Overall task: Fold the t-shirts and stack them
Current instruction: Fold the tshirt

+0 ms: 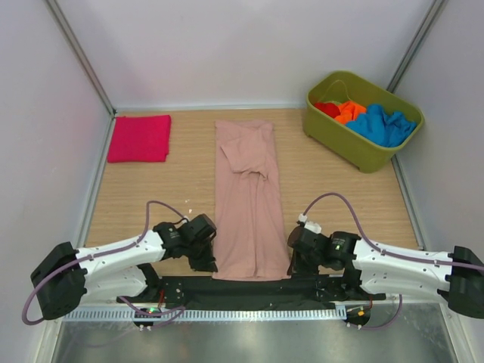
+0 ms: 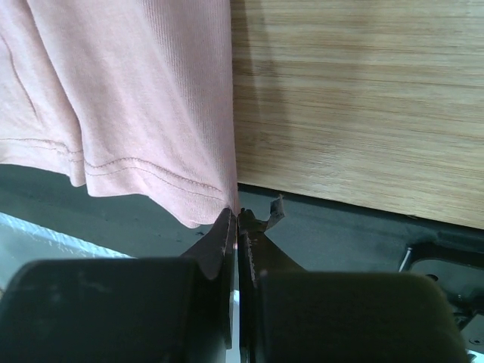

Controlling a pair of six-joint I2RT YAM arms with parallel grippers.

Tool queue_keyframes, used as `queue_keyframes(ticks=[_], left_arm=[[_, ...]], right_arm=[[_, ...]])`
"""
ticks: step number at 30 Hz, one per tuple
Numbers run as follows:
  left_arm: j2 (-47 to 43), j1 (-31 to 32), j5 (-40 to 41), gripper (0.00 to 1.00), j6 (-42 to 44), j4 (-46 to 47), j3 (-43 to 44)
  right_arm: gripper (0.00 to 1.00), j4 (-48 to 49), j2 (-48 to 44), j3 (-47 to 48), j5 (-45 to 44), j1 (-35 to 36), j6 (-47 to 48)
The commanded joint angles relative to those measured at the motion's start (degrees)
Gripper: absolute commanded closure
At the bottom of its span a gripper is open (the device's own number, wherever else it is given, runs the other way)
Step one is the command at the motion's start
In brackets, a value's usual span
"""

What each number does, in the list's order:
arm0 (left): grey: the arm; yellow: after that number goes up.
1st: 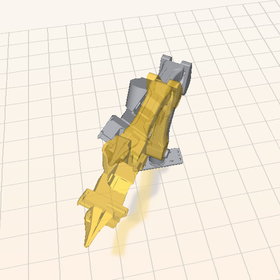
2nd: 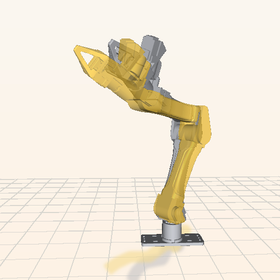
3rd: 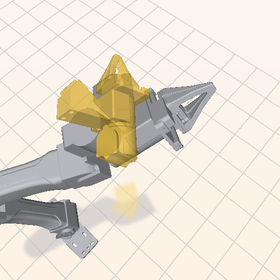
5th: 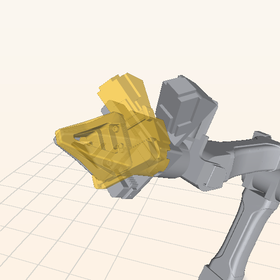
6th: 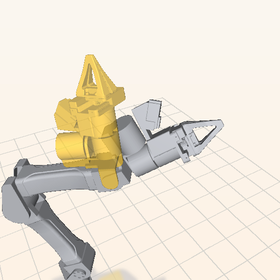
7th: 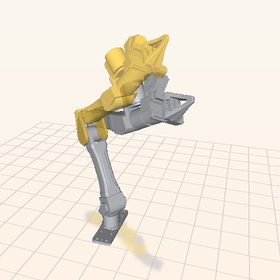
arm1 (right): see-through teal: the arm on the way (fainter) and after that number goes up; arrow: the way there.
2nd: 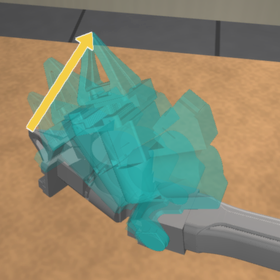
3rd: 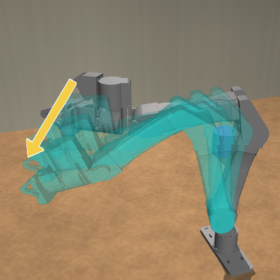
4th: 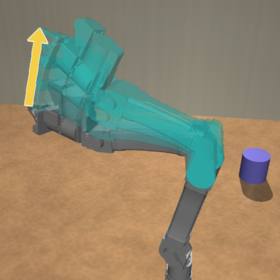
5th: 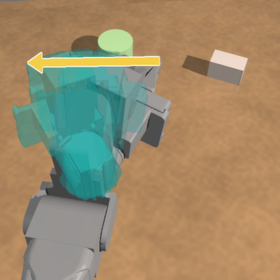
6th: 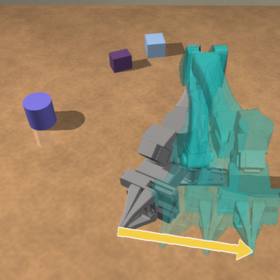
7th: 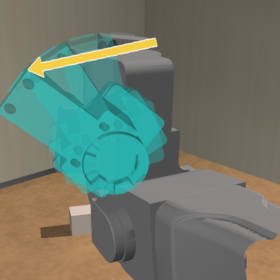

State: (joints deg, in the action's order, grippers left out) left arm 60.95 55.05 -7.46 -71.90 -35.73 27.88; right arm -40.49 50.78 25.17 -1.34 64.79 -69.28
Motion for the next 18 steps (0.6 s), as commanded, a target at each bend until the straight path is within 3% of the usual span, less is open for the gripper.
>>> queue_keyframes(ticks=[1,7,12,18], left_arm=[[1.01,1.11,1.84,1.0,-1.67,-1.8,1.92],[0.92,1.12,2.55,1.0,-1.4,-1.99,4.64],[7.07,-2.04,-1.67,1.0,2.63,0.57,9.02],[13.3,-10.11,-4.48,1.0,9.48,-1.36,16.67]], right_arm=[[0.99,-1.61,0.8,2.69,-0.85,0.51,0.46],[0.99,-6.17,2.73,8.66,-4.27,0.42,3.0],[0.99,-9.52,12.73,17.43,-8.93,-0.02,8.7],[0.99,-8.73,21.8,25.52,-8.94,-9.06,18.11]])
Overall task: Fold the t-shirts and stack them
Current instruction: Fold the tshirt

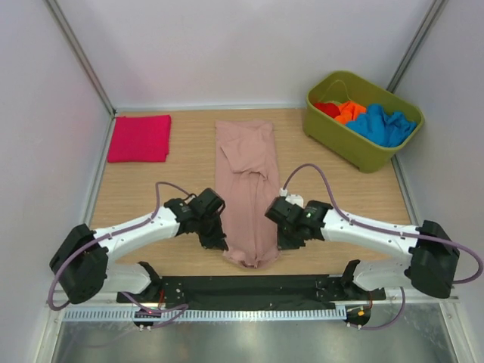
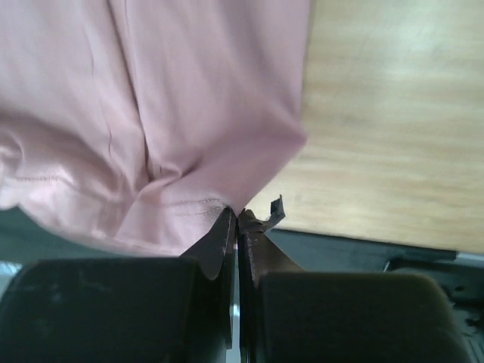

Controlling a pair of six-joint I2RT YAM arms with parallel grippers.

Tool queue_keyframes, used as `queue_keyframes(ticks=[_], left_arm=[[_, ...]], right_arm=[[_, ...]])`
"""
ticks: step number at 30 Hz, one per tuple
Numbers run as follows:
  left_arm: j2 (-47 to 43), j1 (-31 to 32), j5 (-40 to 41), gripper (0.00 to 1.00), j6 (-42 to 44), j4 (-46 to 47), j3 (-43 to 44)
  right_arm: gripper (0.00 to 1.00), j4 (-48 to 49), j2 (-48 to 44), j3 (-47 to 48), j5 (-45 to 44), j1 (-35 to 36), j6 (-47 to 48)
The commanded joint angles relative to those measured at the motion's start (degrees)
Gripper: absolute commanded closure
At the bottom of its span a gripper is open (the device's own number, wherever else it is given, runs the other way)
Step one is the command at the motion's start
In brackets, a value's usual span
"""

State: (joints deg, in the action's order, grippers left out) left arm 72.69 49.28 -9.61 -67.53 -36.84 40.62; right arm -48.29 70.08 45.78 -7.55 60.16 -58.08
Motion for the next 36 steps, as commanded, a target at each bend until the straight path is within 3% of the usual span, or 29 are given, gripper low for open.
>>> queue_keyframes(ticks=[1,11,18,24,36], left_arm=[[2.19,-5.84,-2.78,1.0,6.08,-0.6,4.9],[17.12,-21.31,-6.74,1.0,16.02,-5.17,23.52],[29.52,-26.16,-9.03,1.0,18.92,-6.14,37.06],[37.95,-29.76,-11.4,1.0,18.83,-5.7,44.53],[46.31,-33.98,-13.42,1.0,19.19,-5.44,54.11]], right_arm=[[0.99,-0.84,4.6,5.98,-1.95,-6.0,10.06],[0.99,-1.45,17.69,23.82,-2.11,-22.53,24.76],[0.99,1.88,30.43,36.37,0.07,-27.55,31.53],[0.99,0.58,39.68,47.62,-3.96,-29.48,33.83],[0.99,1.62,47.07,55.2,3.24,-37.04,36.11]])
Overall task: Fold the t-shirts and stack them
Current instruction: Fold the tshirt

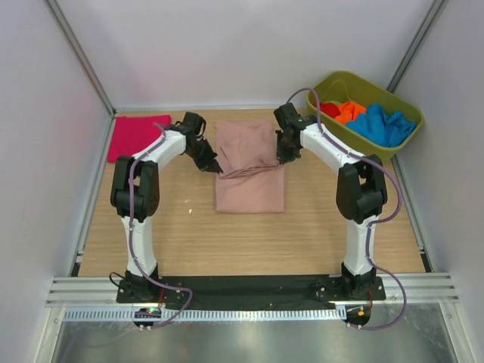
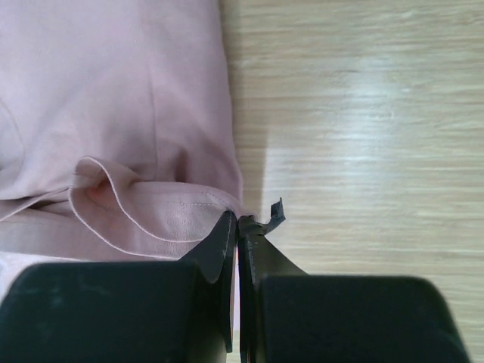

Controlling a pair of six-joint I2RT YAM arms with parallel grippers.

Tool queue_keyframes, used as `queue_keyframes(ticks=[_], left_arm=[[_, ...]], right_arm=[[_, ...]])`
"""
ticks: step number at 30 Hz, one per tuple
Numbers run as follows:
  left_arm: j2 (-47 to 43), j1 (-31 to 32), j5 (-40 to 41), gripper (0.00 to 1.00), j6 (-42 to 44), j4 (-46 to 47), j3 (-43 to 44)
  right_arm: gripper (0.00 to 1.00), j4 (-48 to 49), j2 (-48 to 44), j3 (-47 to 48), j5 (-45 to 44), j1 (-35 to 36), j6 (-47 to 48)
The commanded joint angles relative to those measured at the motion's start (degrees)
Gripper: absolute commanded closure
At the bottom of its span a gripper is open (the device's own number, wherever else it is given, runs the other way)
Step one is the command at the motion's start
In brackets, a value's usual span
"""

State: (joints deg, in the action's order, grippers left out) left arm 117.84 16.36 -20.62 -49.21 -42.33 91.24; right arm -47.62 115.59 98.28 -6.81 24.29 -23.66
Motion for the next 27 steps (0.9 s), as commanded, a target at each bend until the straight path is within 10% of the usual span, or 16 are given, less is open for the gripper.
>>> queue_keyframes(ticks=[1,18,27], left_arm=[[2.12,-1.24,-2.49,1.0,0.96,-0.04,4.11],[4.6,-4.67,-4.86,0.78,1.84,4.07,12.47],[-3.57,-4.14,2.87,0.68,6.84,4.88,3.52]], right_arm=[[0.98,1.21,1.92,3.05,3.2,-1.7,1.86],[0.76,4.11,10.44,16.15,14.37,-4.78,1.95],[0.59,2.97,3.34,8.61,12.86,-6.72,2.65]])
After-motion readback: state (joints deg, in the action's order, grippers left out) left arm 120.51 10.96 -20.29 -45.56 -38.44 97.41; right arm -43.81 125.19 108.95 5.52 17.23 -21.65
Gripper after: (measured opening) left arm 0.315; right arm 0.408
